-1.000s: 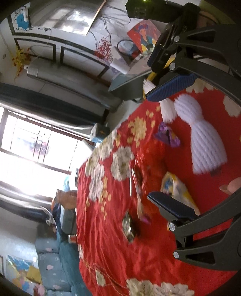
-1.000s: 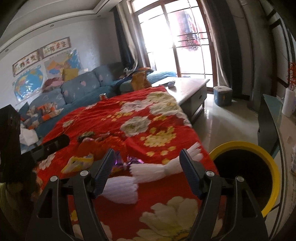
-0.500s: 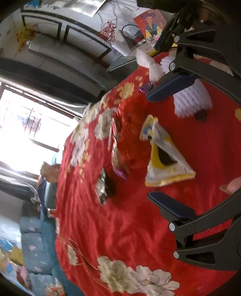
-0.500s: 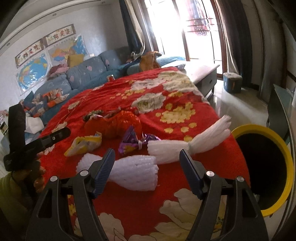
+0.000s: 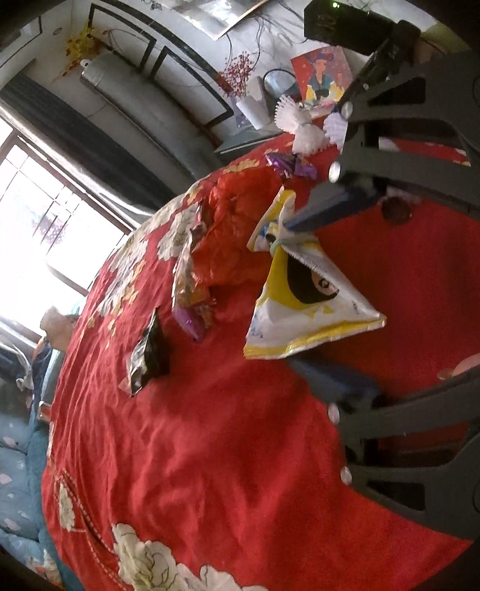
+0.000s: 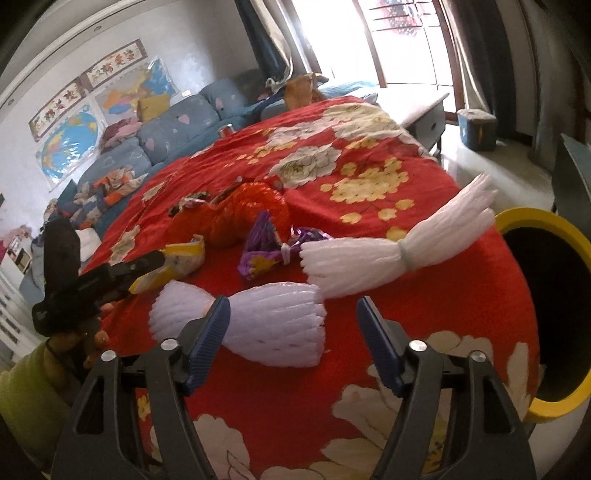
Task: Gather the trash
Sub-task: 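Grasp the yellow snack bag with the left tool while the right tool grasps a white foam net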
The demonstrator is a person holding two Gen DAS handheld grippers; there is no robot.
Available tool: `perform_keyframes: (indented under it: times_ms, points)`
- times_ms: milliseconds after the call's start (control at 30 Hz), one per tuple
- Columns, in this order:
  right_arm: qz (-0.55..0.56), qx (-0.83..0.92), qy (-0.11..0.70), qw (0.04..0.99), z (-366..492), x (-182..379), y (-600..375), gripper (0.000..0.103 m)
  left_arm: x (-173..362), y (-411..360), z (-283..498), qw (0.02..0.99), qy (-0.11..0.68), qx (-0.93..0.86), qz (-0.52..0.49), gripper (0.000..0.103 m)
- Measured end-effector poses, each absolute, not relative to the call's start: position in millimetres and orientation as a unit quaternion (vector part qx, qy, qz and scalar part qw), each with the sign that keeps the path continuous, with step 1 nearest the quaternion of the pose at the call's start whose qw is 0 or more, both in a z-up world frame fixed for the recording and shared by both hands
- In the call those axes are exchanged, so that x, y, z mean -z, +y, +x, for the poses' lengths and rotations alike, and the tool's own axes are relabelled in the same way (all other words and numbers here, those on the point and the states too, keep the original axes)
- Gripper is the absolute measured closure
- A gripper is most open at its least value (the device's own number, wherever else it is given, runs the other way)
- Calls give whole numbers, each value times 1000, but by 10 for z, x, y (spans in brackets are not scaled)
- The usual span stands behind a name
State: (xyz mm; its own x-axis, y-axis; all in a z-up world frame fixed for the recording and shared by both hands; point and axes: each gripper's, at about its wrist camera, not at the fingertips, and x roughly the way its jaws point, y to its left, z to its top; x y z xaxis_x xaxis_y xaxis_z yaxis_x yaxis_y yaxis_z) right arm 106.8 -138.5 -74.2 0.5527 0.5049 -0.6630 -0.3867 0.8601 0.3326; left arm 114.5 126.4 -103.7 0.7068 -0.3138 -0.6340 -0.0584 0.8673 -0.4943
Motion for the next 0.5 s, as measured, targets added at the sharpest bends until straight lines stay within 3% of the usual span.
perform_keyframes:
  times_ms: [33,167,233,500]
  points:
    - [74,-259,400,876,1066,738,-1370,54,1041,1254,1147,889,379,72,-247,65]
    - [72,-286,407,865,1024,728,-1317,68,1020,1230,1129,888,381,74,-245,71]
    - [69,-297,412,859,1002,727,-1296,82,987,1223,1111,890,380,73,-242,74]
    - [51,-328,402,853,859,628,-1224,88,675,1184,980,907,347,85,-221,76]
